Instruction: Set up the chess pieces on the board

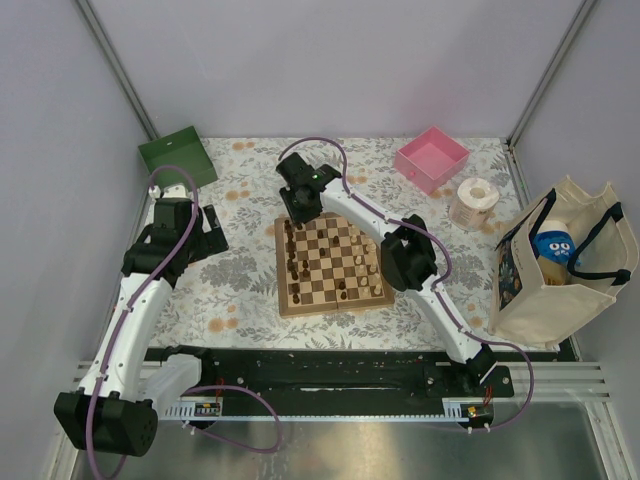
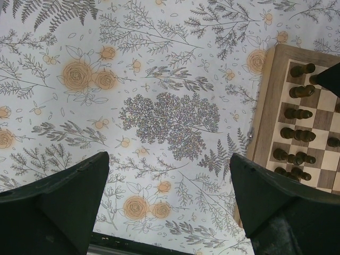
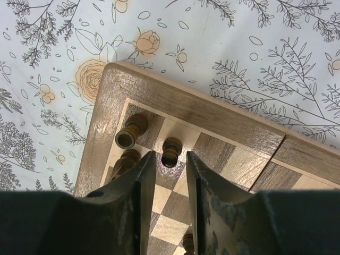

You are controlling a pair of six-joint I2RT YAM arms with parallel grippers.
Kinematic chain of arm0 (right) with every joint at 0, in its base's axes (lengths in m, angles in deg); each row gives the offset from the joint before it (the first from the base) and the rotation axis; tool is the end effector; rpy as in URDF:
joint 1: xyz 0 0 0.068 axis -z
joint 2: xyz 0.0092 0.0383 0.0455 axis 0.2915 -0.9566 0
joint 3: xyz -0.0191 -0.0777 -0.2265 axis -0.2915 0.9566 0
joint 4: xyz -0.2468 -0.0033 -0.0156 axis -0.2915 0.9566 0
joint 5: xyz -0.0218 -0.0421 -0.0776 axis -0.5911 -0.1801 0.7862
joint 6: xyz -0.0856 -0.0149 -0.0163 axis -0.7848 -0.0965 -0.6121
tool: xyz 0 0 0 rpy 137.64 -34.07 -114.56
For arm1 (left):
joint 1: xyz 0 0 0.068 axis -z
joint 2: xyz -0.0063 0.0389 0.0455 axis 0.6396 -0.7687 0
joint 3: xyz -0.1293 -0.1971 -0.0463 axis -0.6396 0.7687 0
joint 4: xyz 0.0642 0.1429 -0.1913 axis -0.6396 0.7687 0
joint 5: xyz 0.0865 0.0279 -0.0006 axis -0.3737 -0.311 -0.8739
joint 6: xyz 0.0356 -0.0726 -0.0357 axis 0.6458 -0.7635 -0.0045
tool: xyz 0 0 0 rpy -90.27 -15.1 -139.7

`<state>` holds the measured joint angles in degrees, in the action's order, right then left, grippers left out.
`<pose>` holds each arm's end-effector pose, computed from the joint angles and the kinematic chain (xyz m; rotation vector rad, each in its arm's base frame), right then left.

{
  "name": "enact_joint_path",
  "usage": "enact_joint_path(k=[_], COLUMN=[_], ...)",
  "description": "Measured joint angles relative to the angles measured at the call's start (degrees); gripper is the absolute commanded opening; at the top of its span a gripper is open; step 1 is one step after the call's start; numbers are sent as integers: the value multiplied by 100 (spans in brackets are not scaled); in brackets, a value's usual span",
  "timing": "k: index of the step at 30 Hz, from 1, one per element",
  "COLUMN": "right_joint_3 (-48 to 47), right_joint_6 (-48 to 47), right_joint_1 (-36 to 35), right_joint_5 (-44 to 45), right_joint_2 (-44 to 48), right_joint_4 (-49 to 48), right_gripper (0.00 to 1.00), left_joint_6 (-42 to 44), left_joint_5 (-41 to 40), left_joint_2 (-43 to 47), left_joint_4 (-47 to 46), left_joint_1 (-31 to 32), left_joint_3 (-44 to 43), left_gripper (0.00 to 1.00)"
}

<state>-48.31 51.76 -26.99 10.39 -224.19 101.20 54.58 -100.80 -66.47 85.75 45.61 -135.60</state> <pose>0.3778 0.3592 0.1494 -0.6856 2.5374 0.2971 0.2224 -0.0073 0.2570 -0.4122 2.3123 0.0010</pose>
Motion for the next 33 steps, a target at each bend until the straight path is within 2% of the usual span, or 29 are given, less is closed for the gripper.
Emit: enact_joint_path(k=[10,22,27,33], right_joint_3=[4,2048,2422,2426], right_joint_6=[-83,-55,-24,-9], right_joint_1=[2,85,116,142], right_joint_5=[92,306,306,304], right_joint_2=[146,1606,1631,1628], right_joint_4=[-2,-535,-656,-767], right_gripper=[46,45,45,42], left_joint_6=[0,0,0,0], left_joint_5=[42,66,66,66], left_joint_2=[-15,-15,-15,-15], left_joint_4=[0,0,0,0], left_joint_1=[-7,-9,-9,-9], left_joint_3=[0,0,0,0], left_gripper=[99,99,99,99])
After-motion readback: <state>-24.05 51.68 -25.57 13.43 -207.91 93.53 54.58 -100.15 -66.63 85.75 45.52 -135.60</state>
